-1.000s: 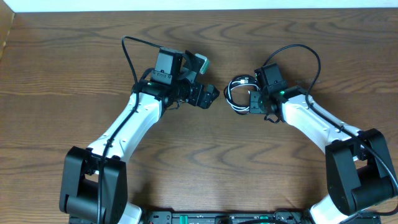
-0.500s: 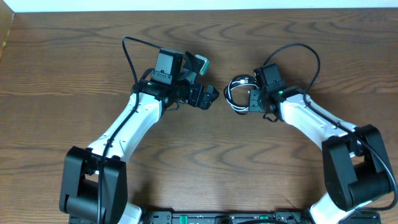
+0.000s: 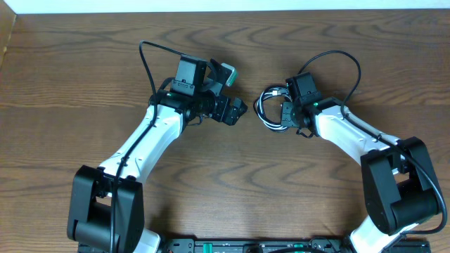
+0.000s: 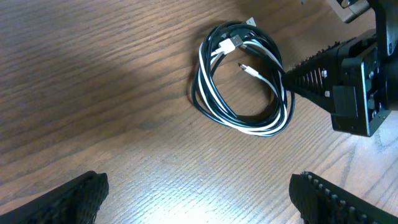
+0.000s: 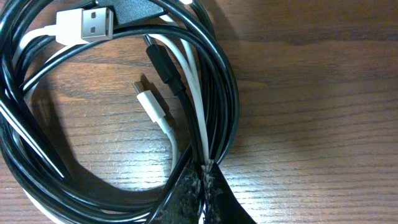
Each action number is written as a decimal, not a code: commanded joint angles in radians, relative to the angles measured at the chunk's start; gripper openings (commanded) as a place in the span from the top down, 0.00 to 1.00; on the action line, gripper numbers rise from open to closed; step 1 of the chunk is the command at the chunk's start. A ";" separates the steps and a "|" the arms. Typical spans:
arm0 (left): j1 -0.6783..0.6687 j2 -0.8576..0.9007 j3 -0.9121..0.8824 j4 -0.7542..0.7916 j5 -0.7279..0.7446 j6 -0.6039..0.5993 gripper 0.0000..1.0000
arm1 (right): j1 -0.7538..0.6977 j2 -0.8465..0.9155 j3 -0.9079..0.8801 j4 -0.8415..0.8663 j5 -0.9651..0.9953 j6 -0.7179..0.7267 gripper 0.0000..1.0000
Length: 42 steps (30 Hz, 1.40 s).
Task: Untangle cables
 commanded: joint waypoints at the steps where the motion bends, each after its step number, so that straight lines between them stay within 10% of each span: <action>1: 0.004 -0.002 0.013 -0.005 0.012 0.022 0.02 | 0.003 -0.022 0.023 -0.002 -0.023 0.012 0.99; 19: 0.004 0.014 0.012 0.013 0.212 0.067 0.02 | 0.000 -0.391 0.242 -0.297 -0.026 -0.102 0.99; 32: -0.024 0.123 0.010 0.113 0.569 0.216 0.02 | 0.000 -0.411 0.242 -0.306 -0.041 -0.098 0.99; 42: -0.095 0.240 0.010 0.236 0.569 0.311 0.02 | 0.000 -0.411 0.242 -0.313 -0.089 -0.098 0.99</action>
